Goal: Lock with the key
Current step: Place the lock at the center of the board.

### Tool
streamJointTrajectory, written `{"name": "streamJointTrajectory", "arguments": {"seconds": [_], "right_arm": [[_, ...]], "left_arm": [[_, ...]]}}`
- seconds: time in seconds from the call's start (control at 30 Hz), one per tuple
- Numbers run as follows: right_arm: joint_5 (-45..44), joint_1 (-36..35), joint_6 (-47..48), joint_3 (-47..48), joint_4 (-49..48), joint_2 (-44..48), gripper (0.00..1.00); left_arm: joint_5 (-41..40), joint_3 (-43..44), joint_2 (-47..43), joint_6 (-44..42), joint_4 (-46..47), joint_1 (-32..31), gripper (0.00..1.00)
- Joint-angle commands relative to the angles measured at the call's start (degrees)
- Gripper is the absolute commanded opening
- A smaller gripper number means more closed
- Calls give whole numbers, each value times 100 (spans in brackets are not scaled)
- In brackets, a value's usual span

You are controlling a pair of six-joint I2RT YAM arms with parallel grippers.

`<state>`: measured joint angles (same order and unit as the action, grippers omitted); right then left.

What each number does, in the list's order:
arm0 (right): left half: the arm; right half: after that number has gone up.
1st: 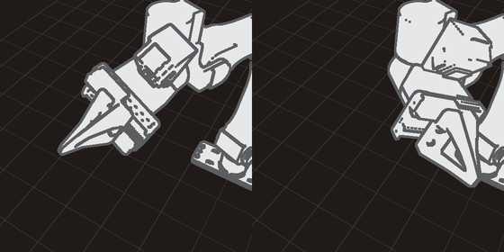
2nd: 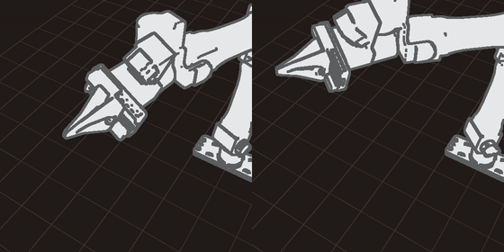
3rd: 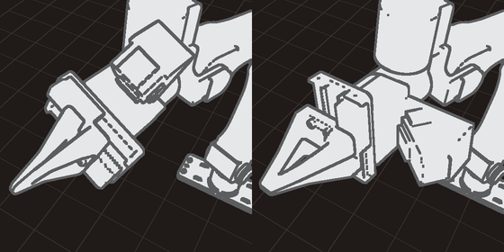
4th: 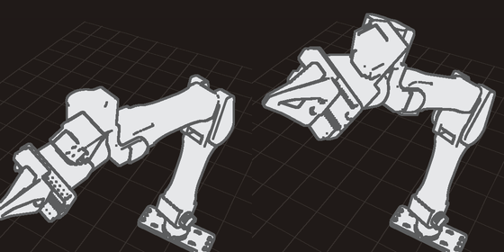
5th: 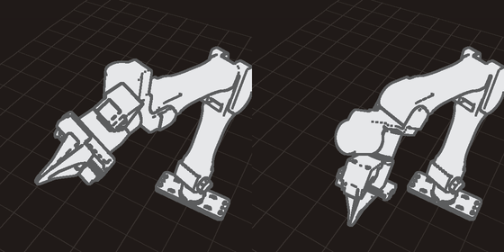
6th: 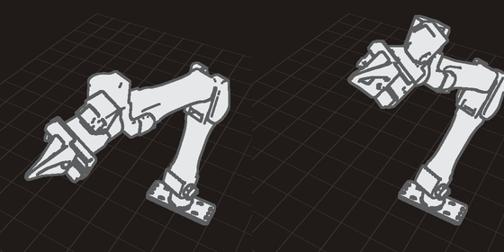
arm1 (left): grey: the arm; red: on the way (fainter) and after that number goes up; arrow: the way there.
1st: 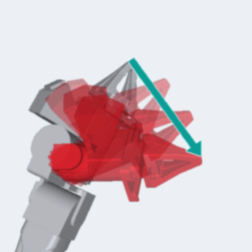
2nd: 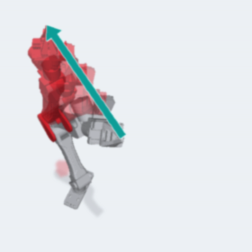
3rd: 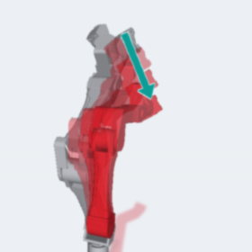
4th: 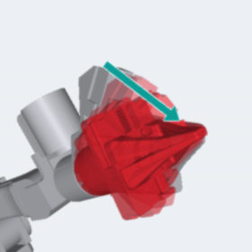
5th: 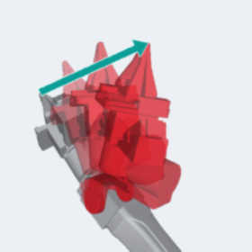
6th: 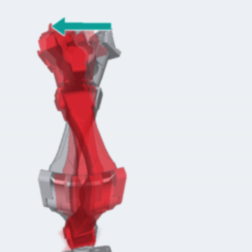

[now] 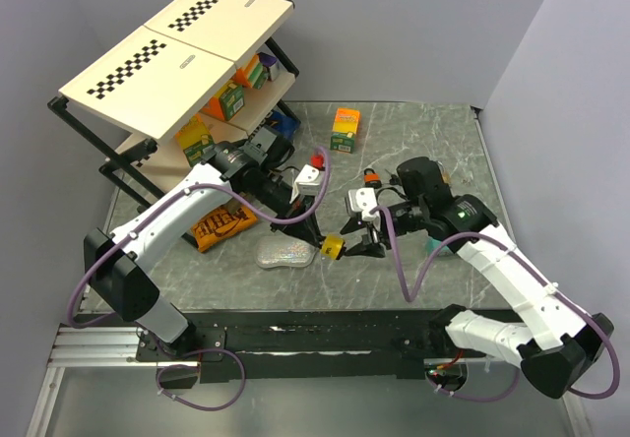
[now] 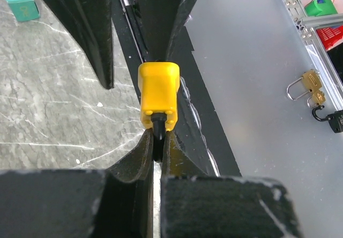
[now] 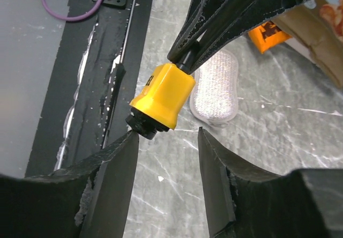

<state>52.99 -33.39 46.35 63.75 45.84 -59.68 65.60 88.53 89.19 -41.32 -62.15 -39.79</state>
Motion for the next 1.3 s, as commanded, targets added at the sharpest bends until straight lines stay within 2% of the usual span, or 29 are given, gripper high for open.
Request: {"name": "streamJointTrajectory", "arguments": {"seconds": [0.0, 0.3, 0.4, 0.5, 0.53, 0.57, 0.63, 0.67, 0.83, 0.93, 1.0, 1.07, 1.1, 1.27], "right_arm": [[150, -1, -170, 481, -1534, -166, 53], [220, 78, -504, 640, -1929, -220, 52], [168, 78, -670, 455, -2052, -158, 52], [-26, 244, -943, 367, -1705, -62, 56], [-69, 341, -926, 367, -1519, -44, 59], [-139, 507, -900, 349, -1352, 17, 62], [-306, 736, -699, 209, -843, 131, 73], [-377, 833, -628, 148, -710, 271, 76], [-1149, 1290, -197, -213, -121, 685, 89], [-1282, 1282, -91, -240, 12, 896, 93], [-1701, 1090, -222, -388, -390, 1011, 95], [-2447, 572, -302, -529, -733, 1020, 95], [-2512, 483, -284, -565, -831, 1011, 95], [-2443, 254, -425, -530, -1033, 678, 95]], "left_arm": [[708, 217, -77, -306, 28, -187, 1], [770, 498, 169, -710, -447, -187, 1], [779, 437, 143, -527, -342, -109, 1], [683, 113, -41, 691, 692, 207, 1], [595, 7, -120, 1644, 1452, 296, 1], [498, -194, -182, 2045, 1852, 375, 1], [-2, -327, -340, 2931, 2346, 455, 1], [-126, -371, -358, 3015, 2487, 446, 1], [-407, -223, -95, 3305, 2146, 358, 1], [-679, -170, 107, 4156, 2444, 358, 1], [-899, -152, 256, 5154, 2776, 306, 1], [-1241, -65, 371, 5624, 2901, 253, 1], [-1278, -29, 467, 5966, 2954, 226, 1], [-1410, 146, 635, 6294, 2989, 156, 1]]}}
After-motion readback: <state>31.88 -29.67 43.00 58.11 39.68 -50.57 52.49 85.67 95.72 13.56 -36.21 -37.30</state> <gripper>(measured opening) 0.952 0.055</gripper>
